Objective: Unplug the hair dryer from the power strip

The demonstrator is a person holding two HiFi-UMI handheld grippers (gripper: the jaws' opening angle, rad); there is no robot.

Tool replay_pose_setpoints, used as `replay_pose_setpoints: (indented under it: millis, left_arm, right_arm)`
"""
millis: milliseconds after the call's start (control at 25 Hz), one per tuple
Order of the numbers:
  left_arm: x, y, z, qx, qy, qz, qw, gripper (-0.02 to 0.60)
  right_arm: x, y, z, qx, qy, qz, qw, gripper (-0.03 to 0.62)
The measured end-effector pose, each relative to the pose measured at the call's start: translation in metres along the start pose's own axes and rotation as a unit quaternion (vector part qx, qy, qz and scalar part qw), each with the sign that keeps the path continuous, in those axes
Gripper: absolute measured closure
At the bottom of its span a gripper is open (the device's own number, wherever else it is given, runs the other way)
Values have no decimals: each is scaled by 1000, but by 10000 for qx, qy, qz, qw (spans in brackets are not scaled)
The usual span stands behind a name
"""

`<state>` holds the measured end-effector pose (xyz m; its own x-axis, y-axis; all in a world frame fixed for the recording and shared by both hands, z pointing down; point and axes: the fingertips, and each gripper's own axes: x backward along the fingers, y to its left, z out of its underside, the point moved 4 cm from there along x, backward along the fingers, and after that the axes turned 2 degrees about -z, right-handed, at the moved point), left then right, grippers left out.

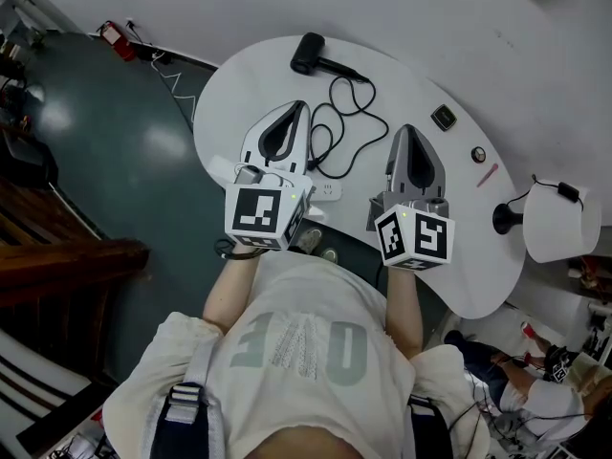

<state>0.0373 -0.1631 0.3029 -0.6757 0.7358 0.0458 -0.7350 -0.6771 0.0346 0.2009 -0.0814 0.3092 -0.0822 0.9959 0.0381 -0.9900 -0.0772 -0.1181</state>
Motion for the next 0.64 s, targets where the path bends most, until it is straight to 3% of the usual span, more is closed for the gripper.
replay_pose_setpoints:
  millis: [640]
  left_arm:
    - [3,11,-2,166,-111,-210,9996,577]
  right_arm:
    - [-5,11,-2,341,34,-247,9991,591]
